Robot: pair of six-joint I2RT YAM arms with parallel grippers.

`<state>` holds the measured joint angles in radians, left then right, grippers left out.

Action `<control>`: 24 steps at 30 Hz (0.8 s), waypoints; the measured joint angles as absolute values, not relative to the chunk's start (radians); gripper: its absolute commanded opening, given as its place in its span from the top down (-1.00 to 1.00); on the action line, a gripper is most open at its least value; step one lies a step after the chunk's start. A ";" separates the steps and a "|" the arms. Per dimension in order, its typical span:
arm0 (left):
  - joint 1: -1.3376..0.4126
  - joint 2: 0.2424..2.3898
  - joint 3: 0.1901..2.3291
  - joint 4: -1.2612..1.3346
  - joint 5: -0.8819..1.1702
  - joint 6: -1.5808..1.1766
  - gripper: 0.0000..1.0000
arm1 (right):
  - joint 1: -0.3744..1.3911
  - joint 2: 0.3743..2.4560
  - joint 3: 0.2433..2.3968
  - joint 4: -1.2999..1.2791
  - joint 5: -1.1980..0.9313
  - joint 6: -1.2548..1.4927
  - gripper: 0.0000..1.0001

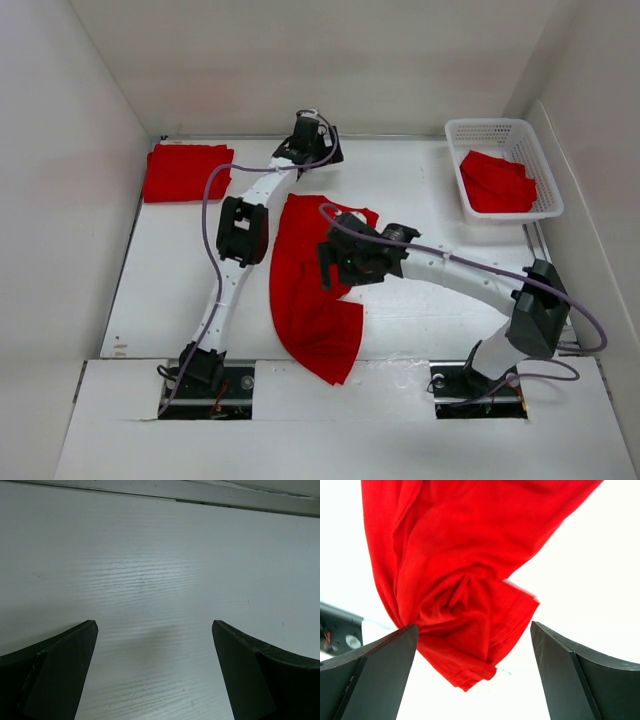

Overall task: Fold and stack the t-shirts
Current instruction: Rotate the tshirt 90 degrees

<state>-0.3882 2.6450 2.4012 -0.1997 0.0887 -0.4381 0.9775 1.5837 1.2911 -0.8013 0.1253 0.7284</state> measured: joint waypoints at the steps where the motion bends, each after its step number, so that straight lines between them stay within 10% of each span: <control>1: -0.384 2.638 2.397 -0.201 0.080 -0.440 -0.99 | 0.963 1.577 1.294 -0.802 0.131 0.725 -1.00; 8: -0.322 2.314 2.146 -0.263 -0.001 -0.443 -0.99 | 0.861 1.731 1.444 -0.799 0.210 0.670 -1.00; 18: -0.228 1.212 1.185 -0.191 -0.265 -0.551 -0.99 | 0.778 2.160 1.801 -0.756 0.261 0.617 -1.00; 24: -0.274 0.926 0.822 -0.222 -0.211 -0.638 -0.99 | 0.766 2.296 1.911 -0.769 0.272 0.598 -1.00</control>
<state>-0.2737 0.9264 0.8223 -0.2218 -0.2111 -0.6376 0.7662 2.2963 1.9106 -0.7689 0.2718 0.5980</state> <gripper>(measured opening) 0.993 0.996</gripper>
